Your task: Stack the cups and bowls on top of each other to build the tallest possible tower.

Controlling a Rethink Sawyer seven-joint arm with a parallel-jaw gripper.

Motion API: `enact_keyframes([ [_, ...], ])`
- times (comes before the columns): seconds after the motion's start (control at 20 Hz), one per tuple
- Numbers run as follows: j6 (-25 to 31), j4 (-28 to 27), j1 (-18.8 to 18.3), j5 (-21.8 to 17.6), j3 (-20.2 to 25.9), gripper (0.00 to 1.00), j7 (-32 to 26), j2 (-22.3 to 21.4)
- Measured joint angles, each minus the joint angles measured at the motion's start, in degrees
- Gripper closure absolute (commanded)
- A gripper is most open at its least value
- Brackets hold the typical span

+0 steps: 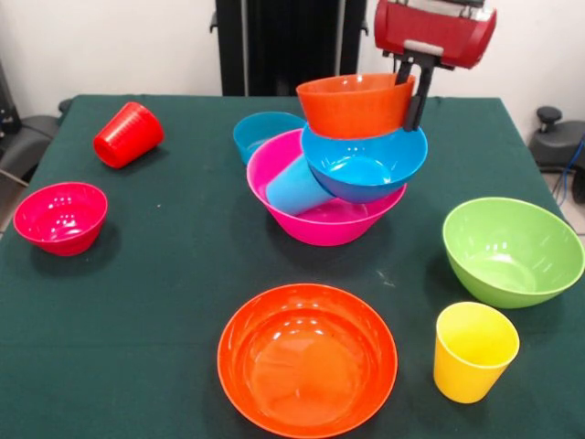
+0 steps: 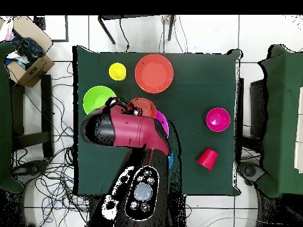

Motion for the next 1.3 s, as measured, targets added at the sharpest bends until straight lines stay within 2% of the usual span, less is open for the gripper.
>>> enact_keyframes([
  [0.4, -4.9, 2.5, -1.2, -3.1, 0.7, 1.00, 0.0, 2.7],
  [1.3, -5.2, 4.4, -0.6, -3.4, 0.8, 1.00, 0.0, 5.3],
])
